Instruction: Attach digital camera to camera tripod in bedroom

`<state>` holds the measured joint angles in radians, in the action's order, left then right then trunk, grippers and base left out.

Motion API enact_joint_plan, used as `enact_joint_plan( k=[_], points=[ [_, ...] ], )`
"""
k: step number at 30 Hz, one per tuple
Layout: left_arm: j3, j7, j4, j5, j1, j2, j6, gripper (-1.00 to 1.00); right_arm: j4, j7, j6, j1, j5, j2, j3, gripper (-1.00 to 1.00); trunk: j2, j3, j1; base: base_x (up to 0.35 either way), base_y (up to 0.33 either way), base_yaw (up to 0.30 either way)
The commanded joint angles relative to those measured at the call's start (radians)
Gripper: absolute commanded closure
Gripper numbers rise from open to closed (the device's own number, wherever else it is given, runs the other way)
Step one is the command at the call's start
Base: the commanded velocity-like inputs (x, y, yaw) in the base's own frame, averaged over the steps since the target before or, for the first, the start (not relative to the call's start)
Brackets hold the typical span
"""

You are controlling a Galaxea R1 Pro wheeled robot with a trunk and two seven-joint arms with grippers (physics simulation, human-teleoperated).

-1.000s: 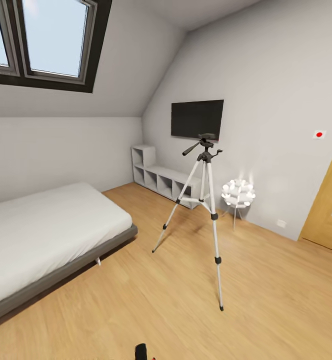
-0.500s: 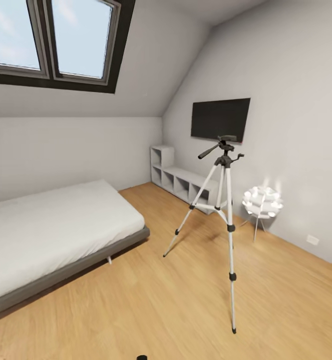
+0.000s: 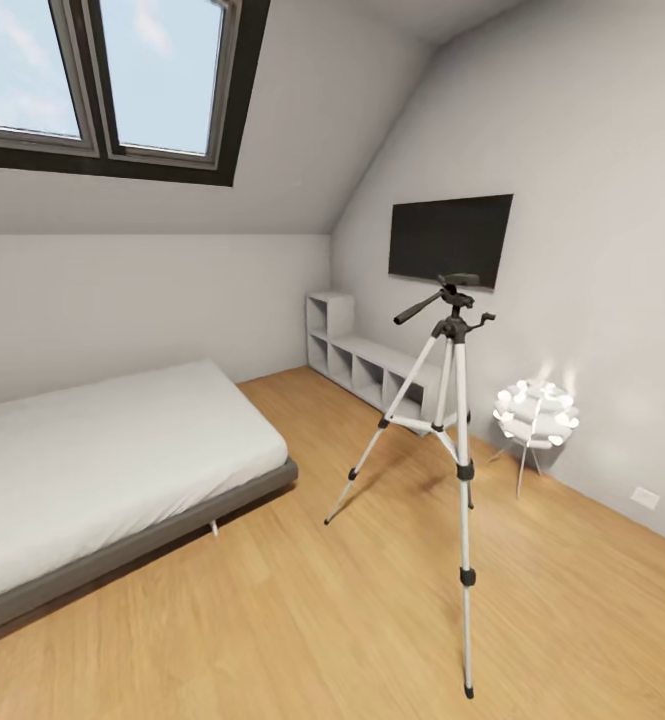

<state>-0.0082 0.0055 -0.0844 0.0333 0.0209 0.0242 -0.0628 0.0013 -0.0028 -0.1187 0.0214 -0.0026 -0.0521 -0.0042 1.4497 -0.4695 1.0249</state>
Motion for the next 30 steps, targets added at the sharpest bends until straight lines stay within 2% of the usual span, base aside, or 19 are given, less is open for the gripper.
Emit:
enact_joint_plan(
  k=[1, 11, 18, 30],
  points=[
    [-0.001, 0.000, -0.001, 0.003, 0.001, 0.000, -0.001, -1.00, 0.000, 0.000, -0.004, 0.000, 0.000, 0.000, 0.000, -1.00, 0.000, -0.001, 0.000, 0.028, -0.024, 0.003],
    [-0.001, -0.001, -0.001, 0.003, 0.001, -0.002, 0.001, -1.00, 0.000, 0.000, -0.004, 0.000, 0.000, 0.000, 0.000, -1.00, 0.000, -0.001, 0.000, 0.009, -0.007, -0.023],
    [0.000, 0.000, -0.001, 0.003, 0.001, -0.018, 0.000, -1.00, 0.000, 0.000, -0.004, 0.000, 0.000, 0.000, -0.001, -1.00, 0.000, -0.001, 0.000, -0.003, 0.000, -0.012],
    [0.000, -0.001, -0.001, 0.003, 0.001, -0.026, 0.000, -1.00, 0.000, 0.000, -0.004, 0.000, 0.000, 0.000, -0.001, -1.00, 0.000, -0.001, 0.000, -0.113, 0.097, -0.001]
  ],
)
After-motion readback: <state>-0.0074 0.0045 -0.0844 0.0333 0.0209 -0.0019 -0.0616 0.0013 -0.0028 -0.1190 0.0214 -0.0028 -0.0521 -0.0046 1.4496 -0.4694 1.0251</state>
